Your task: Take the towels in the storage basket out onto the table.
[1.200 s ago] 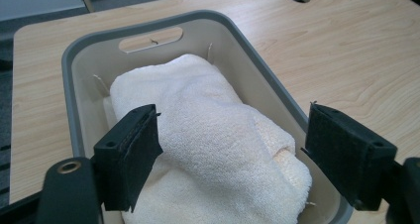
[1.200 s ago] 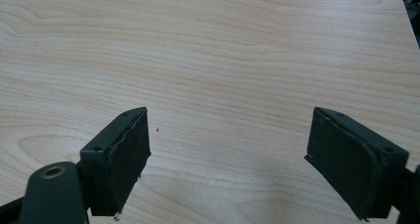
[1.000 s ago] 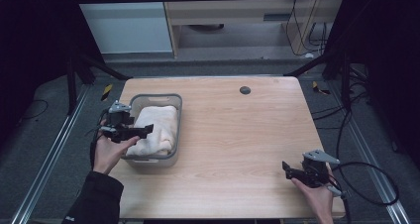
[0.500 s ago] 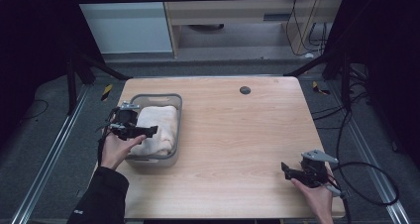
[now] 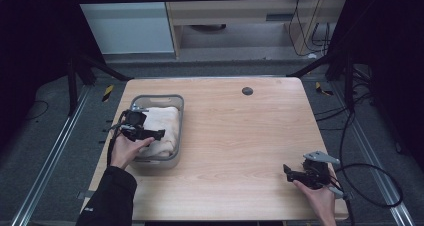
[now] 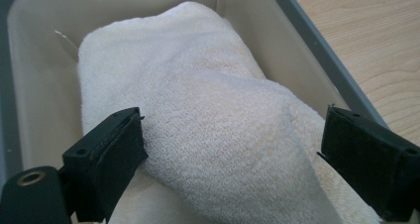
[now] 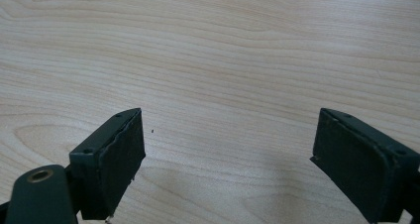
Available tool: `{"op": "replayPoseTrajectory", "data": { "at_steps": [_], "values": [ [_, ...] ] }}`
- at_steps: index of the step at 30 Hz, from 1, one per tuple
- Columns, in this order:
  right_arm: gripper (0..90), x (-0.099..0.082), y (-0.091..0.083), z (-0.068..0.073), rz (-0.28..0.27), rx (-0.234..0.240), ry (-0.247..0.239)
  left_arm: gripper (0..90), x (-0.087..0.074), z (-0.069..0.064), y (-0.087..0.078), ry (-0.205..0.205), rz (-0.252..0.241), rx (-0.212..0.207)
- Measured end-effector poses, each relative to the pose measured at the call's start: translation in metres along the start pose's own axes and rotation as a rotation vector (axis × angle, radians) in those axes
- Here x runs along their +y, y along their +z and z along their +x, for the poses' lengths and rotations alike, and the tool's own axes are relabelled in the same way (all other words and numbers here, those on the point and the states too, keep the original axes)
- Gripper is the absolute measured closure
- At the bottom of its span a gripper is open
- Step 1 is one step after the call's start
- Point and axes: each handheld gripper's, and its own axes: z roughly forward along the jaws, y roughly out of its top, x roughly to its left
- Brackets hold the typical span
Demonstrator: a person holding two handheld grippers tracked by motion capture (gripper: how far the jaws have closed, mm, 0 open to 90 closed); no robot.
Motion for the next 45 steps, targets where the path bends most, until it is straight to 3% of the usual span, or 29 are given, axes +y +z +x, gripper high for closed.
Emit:
{"op": "replayPoseTrajectory", "data": {
  "at_steps": [9,16,23,33,39,45],
  "values": [
    [10.4,0.000,0.001,0.000,0.010,0.007,0.014,5.0,-0.005,0.002,0.016,-0.015,0.067,0.021],
    [9.2,0.000,0.002,0.000,0.025,0.012,-0.002,6.7,-0.008,0.007,0.023,-0.064,0.103,0.012],
    [8.7,0.000,0.003,0.001,0.035,0.016,-0.002,21.3,-0.010,0.005,0.027,-0.071,0.128,0.008],
    [8.1,0.000,0.004,0.001,0.047,0.016,-0.004,46.9,-0.013,0.005,0.028,-0.101,0.124,-0.014],
    [7.8,0.000,0.004,0.001,0.050,0.017,-0.001,55.5,-0.014,0.004,0.023,-0.104,0.108,-0.007],
    [7.8,0.000,0.004,0.000,0.048,0.017,0.000,58.2,-0.013,0.003,0.011,-0.097,0.059,-0.001]
  ]
}}
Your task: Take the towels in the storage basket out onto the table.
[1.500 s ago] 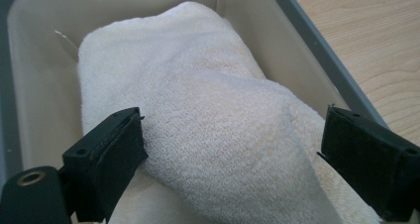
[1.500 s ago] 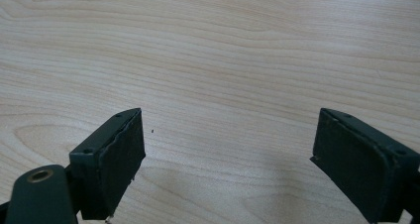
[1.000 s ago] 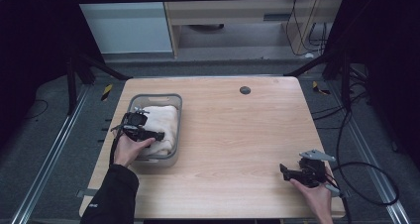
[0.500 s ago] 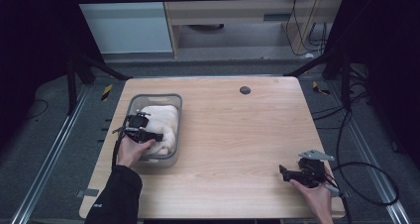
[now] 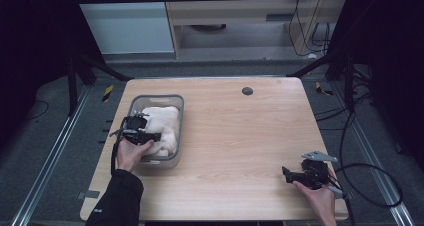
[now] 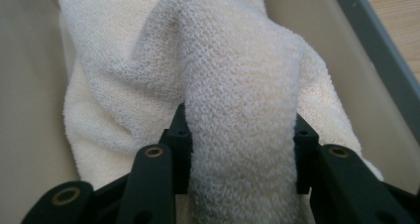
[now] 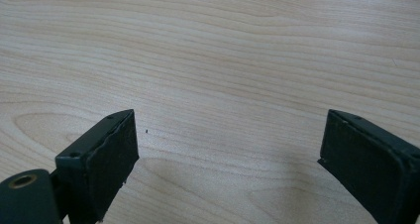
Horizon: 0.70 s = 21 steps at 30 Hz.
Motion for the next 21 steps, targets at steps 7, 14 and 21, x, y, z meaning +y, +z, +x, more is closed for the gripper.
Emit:
{"op": "replayPoseTrajectory", "data": {
  "at_steps": [7,14,21],
  "values": [
    [7.7,0.000,0.000,-0.001,0.000,0.001,0.004,58.2,0.004,-0.001,-0.028,0.015,-0.077,0.009],
    [7.6,0.000,0.000,-0.001,0.002,0.000,0.002,58.2,0.008,0.000,-0.055,0.030,-0.140,0.012],
    [7.5,0.000,0.000,-0.001,0.003,-0.001,0.002,58.2,0.014,0.000,-0.076,0.029,-0.197,0.006]
  ]
}}
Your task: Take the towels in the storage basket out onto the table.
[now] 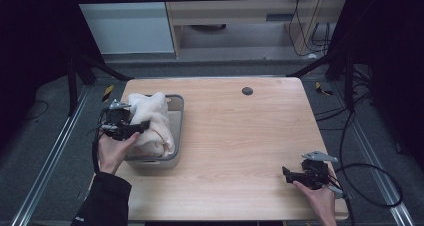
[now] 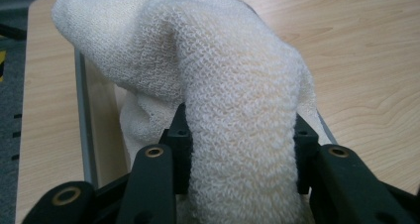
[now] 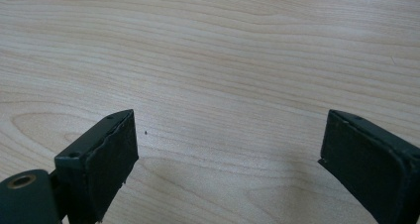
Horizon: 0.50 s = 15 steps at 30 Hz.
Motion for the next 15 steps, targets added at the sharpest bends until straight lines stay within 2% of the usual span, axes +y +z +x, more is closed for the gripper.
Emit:
{"op": "replayPoseTrajectory", "data": {
  "at_steps": [15],
  "values": [
    [7.5,0.000,-0.001,0.000,-0.008,-0.003,0.003,58.2,0.017,-0.005,-0.028,0.016,-0.075,-0.016]
  ]
}}
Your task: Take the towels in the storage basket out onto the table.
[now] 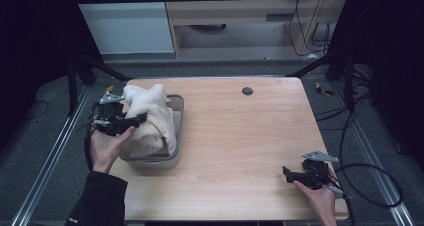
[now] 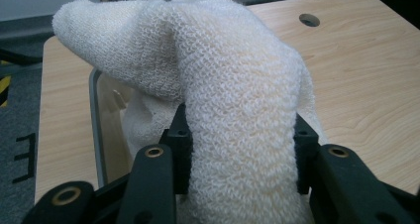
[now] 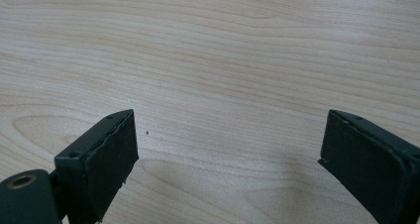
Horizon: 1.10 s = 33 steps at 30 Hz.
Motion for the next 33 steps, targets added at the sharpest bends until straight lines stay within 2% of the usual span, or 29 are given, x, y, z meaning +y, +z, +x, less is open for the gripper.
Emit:
{"op": "replayPoseTrajectory", "data": {
  "at_steps": [21,33],
  "values": [
    [7.5,0.000,0.000,0.000,-0.003,0.000,0.002,58.2,0.018,-0.001,-0.034,0.012,-0.075,-0.025],
    [7.5,0.000,0.000,0.000,-0.004,-0.002,0.002,58.2,0.027,-0.005,-0.055,0.034,-0.109,-0.034]
  ]
}}
